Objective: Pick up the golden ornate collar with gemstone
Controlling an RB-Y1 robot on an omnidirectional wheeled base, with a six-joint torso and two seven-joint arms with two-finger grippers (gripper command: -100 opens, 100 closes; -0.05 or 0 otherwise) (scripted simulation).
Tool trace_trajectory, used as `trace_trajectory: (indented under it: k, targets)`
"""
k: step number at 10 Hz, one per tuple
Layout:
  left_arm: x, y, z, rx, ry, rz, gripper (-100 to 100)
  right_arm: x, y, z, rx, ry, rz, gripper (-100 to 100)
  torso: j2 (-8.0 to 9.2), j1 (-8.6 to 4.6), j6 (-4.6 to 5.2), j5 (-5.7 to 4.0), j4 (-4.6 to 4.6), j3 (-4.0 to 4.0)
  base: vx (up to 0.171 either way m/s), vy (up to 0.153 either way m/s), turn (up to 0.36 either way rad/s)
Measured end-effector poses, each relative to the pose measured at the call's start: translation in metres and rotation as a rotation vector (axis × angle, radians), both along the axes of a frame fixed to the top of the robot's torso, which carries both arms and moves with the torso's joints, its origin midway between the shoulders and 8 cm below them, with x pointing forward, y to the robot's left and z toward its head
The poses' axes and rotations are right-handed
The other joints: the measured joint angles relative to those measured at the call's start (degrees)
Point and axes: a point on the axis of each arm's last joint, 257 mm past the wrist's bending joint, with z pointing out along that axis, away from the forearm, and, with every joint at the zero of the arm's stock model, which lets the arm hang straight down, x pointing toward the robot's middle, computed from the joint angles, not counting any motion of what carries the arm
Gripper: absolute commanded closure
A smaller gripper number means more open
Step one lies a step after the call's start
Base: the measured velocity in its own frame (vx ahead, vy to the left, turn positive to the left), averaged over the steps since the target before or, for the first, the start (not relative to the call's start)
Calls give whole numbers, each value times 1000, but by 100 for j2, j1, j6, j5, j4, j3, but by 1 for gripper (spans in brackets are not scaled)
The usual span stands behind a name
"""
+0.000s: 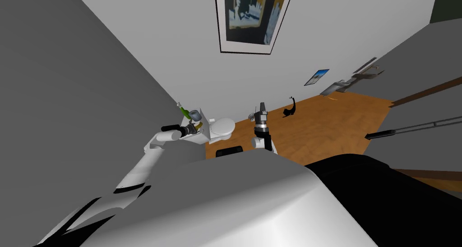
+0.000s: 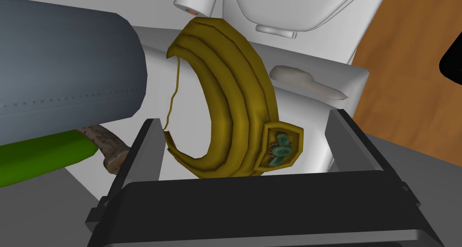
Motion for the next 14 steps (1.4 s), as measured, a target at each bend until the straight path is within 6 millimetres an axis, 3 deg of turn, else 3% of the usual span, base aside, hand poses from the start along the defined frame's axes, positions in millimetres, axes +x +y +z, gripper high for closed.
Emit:
trace_trajectory:
  k: [10, 11, 14]
  targets:
    - [1, 5, -8, -6, -6, -65, -100, 0, 0, 0, 0, 0, 0, 0, -12, 5, 4, 5, -6, -9, 26, -37, 57]
    - [1, 5, -9, -5, -6, -67, 100, 0, 0, 0, 0, 0, 0, 0, -9, 13, 4, 6, -5, -7, 0, 0, 0]
    - [1, 5, -8, -7, -7, -65, 100, 0, 0, 0, 0, 0, 0, 0, -8, 19, 9, 7, -7, -7, 0, 0, 0]
